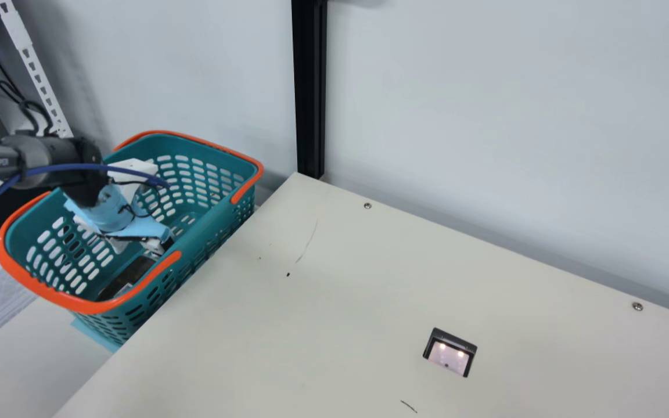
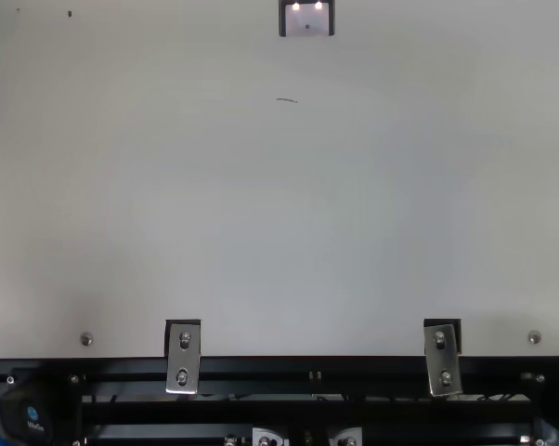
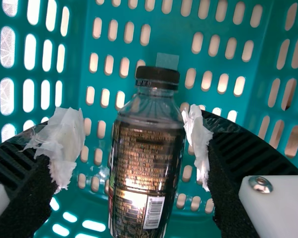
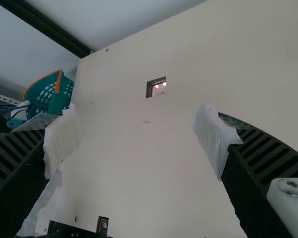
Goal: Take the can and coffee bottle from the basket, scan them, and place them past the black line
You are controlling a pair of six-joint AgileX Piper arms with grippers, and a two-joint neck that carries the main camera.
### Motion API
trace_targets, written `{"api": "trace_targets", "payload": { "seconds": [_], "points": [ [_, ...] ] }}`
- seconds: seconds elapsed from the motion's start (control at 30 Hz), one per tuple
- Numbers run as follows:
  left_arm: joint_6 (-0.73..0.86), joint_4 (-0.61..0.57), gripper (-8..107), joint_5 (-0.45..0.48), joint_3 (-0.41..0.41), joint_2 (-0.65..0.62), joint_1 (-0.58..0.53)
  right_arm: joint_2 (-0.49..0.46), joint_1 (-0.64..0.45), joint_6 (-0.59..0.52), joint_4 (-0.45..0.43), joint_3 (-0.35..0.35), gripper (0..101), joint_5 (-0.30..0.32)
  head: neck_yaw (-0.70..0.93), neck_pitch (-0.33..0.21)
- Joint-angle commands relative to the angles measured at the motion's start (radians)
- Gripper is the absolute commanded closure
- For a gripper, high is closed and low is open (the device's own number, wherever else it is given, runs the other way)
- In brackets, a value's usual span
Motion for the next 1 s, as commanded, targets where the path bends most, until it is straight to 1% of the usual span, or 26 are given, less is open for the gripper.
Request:
{"api": "trace_targets", "payload": {
  "seconds": [0.0, 0.17, 0.3, 0.37, 0.57, 0.77, 0.93, 0.97],
  "points": [
    [-0.021, 0.046, 9, 0.078, -0.069, 0.027, -0.007, 0.000, 0.000, 0.000, 0.000, 0.000, 0, 0.000, 0.006, -0.032],
    [0.003, 0.041, 9, 0.170, -0.157, 0.078, -0.016, 0.000, 0.000, 0.000, 0.000, 0.000, 0, 0.000, 0.006, -0.032],
    [0.034, 0.015, 9, 0.218, -0.198, 0.111, -0.017, 0.000, 0.000, 0.000, 0.000, 0.000, 0, 0.000, 0.006, -0.032],
    [0.042, 0.008, 9, 0.232, -0.206, 0.123, -0.018, 0.000, 0.000, 0.000, 0.000, 0.000, 0, 0.000, 0.006, -0.032],
    [0.056, 0.005, 9, 0.248, -0.194, 0.148, -0.019, 0.000, 0.000, 0.000, 0.000, 0.000, 0, 0.000, 0.006, -0.032],
    [0.041, 0.027, 9, 0.234, -0.170, 0.166, -0.017, 0.000, 0.000, 0.000, 0.000, 0.000, 0, 0.000, 0.006, -0.032],
    [0.023, 0.033, 9, 0.216, -0.176, 0.180, -0.010, 0.000, 0.000, 0.000, 0.000, 0.000, 0, 0.000, 0.006, -0.032],
    [0.021, 0.030, 61, 0.215, -0.181, 0.184, -0.009, 0.000, 0.000, 0.000, 0.000, 0.000, 0, 0.000, 0.006, -0.032]
  ]
}}
